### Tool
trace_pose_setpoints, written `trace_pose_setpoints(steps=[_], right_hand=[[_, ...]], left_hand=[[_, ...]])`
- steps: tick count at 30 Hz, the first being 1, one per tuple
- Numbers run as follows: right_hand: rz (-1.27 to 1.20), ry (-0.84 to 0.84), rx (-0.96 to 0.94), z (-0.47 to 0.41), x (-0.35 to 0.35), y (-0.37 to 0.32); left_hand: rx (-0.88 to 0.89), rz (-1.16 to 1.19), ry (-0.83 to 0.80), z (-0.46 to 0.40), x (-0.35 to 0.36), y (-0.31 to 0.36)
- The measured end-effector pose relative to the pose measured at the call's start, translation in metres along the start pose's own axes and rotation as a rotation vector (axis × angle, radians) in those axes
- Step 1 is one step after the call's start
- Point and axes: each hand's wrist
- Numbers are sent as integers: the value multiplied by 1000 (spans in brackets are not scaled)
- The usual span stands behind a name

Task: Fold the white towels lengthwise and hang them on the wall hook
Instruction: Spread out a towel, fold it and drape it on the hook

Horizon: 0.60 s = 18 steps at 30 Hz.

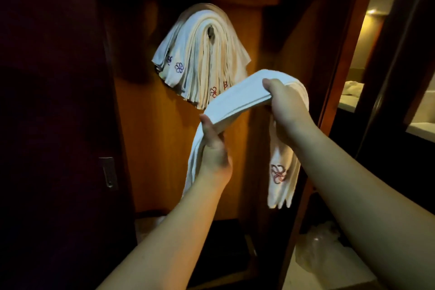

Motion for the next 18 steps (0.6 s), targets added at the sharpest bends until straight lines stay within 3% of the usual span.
trace_pose_setpoints(steps=[4, 12, 18], right_hand=[[195, -19, -88, -4, -22, 17], [226, -86, -22, -30, -44, 31], [94, -91, 188, -38, -57, 49]], left_hand=[[-50, 114, 83, -4, -2, 15], [-242, 232, 299, -6, 9, 36], [-111, 222, 316, -13, 11, 52]])
Point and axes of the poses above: each hand's wrist, its own z-axis away from the middle knuckle, its own x-axis out of the palm, y = z × x, and after that the axes turned 13 degrees about y, right-handed
